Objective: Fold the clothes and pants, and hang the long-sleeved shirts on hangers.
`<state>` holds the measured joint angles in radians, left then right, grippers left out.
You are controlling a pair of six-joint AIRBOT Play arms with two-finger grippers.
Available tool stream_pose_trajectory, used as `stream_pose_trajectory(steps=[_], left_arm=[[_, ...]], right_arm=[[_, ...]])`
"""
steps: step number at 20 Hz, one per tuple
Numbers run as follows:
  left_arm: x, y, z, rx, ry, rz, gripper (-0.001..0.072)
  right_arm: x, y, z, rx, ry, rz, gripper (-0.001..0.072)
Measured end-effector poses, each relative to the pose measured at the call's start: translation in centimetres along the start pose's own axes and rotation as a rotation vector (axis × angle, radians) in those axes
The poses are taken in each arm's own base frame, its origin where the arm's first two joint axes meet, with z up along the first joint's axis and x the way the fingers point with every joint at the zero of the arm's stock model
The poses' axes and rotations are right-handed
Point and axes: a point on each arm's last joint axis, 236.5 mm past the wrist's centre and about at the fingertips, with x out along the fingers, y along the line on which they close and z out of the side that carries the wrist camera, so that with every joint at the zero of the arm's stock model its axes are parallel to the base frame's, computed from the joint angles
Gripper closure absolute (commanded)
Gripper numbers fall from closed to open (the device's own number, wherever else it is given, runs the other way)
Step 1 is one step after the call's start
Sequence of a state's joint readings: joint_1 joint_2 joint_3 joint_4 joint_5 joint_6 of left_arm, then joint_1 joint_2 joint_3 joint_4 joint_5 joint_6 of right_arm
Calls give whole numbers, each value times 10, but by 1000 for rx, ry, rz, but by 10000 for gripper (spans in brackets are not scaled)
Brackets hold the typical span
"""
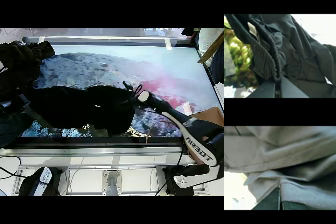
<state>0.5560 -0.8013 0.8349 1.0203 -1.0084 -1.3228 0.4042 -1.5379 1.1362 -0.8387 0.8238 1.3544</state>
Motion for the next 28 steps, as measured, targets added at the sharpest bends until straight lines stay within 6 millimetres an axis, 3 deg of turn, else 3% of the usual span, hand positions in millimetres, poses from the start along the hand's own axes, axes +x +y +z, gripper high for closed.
stream_pose_trajectory(steps=[3,6,8,10,12,15,21,22,23,24,28], left_arm=[[-6,14,5,-26,-25,29,688],[-12,27,10,-50,-46,56,688],[-14,30,11,-58,-51,63,688],[-15,32,11,-62,-53,65,688],[-15,32,10,-65,-51,66,688],[-15,32,9,-68,-44,65,688],[-15,31,5,-83,-30,61,688],[-15,31,5,-85,-30,61,688],[-15,31,5,-87,-29,60,688],[-15,31,5,-87,-29,60,688],[-15,31,5,-89,-29,60,688]], right_arm=[[-73,-37,30,-57,-55,-141,702],[-160,-106,58,5,-169,-331,702],[-197,-145,65,74,-224,-407,702],[-219,-185,69,143,-266,-467,702],[-227,-219,77,196,-298,-505,702],[-220,-260,97,251,-318,-526,702],[-183,-308,159,311,-371,-472,701],[-181,-312,167,321,-385,-465,641],[-180,-315,175,324,-399,-461,378],[-181,-317,182,325,-414,-458,281],[-199,-307,194,315,-393,-448,281]])
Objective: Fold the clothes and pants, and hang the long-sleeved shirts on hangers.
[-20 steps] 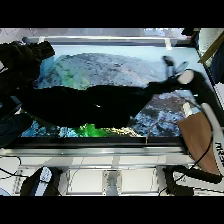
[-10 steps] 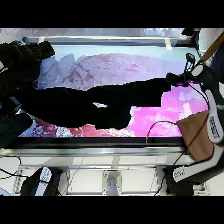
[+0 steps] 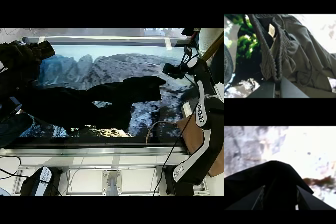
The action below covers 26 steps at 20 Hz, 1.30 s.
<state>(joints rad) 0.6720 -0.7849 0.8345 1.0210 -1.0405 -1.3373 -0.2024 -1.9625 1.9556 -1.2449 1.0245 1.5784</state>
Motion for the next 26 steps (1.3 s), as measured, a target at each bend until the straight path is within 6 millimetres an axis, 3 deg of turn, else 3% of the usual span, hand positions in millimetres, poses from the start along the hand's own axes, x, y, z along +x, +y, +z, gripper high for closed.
stream_pose_trajectory(steps=[2,5,7,11,13,16,26], left_arm=[[0,0,0,-2,0,0,688],[0,0,0,-1,1,0,688],[0,0,0,-2,0,0,688],[0,0,0,0,0,0,688],[0,0,0,3,0,0,688],[0,0,0,14,1,0,687],[0,0,0,43,1,0,687]], right_arm=[[-21,4,-6,-27,62,6,281],[-52,45,-43,-111,204,99,281],[-60,93,-86,-195,316,180,281],[-47,186,-181,-387,480,280,279],[-40,218,-225,-480,536,292,257],[-36,234,-267,-555,607,273,257],[-27,243,-324,-533,758,233,216]])
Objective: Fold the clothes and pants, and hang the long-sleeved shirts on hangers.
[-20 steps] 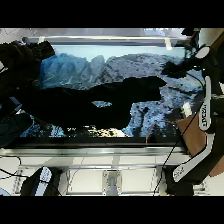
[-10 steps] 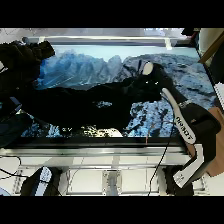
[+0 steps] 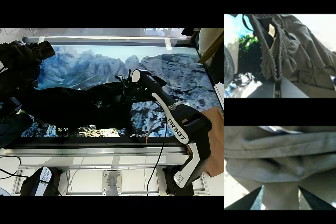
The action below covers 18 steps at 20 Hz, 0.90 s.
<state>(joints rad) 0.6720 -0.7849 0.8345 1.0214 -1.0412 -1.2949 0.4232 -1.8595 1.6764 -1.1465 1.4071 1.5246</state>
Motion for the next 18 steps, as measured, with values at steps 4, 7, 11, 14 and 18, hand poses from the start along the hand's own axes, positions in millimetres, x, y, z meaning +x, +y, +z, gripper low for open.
stream_pose_trajectory(steps=[4,7,11,14,18], left_arm=[[0,0,0,2,0,0,687],[0,0,0,2,0,0,688],[0,0,0,2,0,0,687],[0,0,0,2,0,0,687],[0,1,0,24,0,1,687]], right_arm=[[3,-7,-3,12,19,-25,218],[10,-9,1,24,8,-32,221],[30,-3,5,16,10,-36,484],[35,-1,7,11,9,-42,701],[-4,-25,1,11,13,-114,701]])
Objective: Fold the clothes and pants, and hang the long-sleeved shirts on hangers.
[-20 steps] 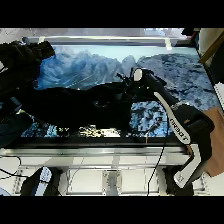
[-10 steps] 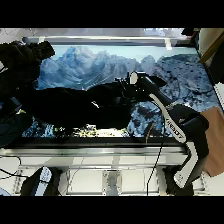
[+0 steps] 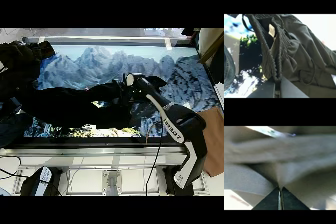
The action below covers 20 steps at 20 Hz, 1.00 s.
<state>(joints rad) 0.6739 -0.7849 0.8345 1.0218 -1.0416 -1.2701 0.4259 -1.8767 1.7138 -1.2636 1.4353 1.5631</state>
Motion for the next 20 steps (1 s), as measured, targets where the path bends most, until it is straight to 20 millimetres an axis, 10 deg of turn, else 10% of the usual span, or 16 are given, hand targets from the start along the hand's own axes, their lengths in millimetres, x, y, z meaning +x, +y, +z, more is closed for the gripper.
stream_pose_trajectory(steps=[7,10,14,20], left_arm=[[-13,12,8,-7,-46,34,688],[-32,20,15,-17,-102,67,688],[-56,31,15,-33,-148,115,688],[-76,45,5,-51,-149,184,688]], right_arm=[[-158,-105,-49,165,-143,-212,702],[-195,-140,-89,274,-184,-250,702],[-178,-177,-148,388,-135,-275,702],[-96,-214,-213,514,-29,-251,702]])
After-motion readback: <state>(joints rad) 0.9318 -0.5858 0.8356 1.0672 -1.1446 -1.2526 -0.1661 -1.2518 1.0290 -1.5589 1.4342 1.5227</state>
